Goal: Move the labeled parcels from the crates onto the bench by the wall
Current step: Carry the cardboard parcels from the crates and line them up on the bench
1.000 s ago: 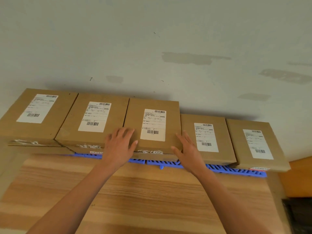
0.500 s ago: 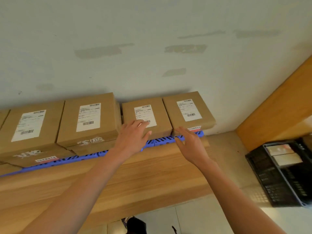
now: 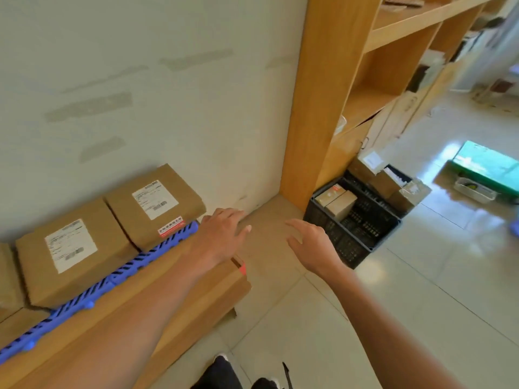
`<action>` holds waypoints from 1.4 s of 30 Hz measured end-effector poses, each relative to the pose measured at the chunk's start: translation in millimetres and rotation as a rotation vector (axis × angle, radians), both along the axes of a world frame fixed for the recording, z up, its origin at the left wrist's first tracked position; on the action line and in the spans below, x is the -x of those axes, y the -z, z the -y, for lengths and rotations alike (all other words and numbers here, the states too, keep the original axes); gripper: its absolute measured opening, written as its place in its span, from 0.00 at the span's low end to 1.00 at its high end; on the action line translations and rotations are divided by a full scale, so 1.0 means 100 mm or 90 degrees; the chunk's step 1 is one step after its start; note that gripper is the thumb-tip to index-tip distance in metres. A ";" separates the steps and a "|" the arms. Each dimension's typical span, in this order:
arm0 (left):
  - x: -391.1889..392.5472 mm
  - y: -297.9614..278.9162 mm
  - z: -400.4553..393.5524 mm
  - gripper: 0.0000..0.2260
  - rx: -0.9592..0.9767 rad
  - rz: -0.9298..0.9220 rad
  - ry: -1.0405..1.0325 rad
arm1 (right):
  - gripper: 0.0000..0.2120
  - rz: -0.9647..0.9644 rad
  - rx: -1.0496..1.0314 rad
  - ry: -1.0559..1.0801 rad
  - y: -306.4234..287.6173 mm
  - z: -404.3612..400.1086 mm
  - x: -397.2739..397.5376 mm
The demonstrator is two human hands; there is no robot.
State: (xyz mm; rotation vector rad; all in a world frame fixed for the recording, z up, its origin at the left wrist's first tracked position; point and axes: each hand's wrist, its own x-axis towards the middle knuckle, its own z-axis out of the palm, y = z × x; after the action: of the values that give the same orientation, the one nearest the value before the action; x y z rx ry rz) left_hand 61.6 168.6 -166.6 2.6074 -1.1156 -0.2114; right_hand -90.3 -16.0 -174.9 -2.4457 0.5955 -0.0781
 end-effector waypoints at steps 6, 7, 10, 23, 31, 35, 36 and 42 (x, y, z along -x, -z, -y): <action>0.17 0.25 1.19 0.22 -0.042 -0.026 0.140 | 0.20 -0.046 -0.042 0.163 0.22 0.80 0.53; 0.18 0.31 1.38 0.22 -0.046 -0.035 0.158 | 0.20 -0.053 -0.048 0.184 0.27 0.94 0.58; 0.18 0.50 1.93 0.21 -0.055 -0.067 0.198 | 0.20 -0.082 -0.056 0.224 0.44 1.39 0.67; -0.36 1.09 4.26 0.20 -0.124 -0.184 0.262 | 0.23 -0.139 -0.135 0.380 0.87 3.43 0.32; -0.56 1.25 5.60 0.19 -0.150 -0.206 0.299 | 0.24 -0.128 -0.202 0.428 1.18 4.52 0.17; -0.65 1.45 6.22 0.19 -0.159 -0.231 0.266 | 0.25 -0.136 -0.246 0.419 1.51 5.15 0.08; -0.68 1.53 6.35 0.19 -0.162 -0.242 0.247 | 0.25 -0.144 -0.258 0.410 1.62 5.32 0.06; -0.89 2.14 6.95 0.20 -0.248 -0.316 0.182 | 0.26 -0.220 -0.328 0.392 2.35 6.01 -0.15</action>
State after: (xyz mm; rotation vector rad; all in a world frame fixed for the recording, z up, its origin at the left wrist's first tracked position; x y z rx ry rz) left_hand 150.7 -526.2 -380.6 2.4635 -1.3446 -1.1713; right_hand -75.7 -617.5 -409.8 -1.7196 1.3235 0.2283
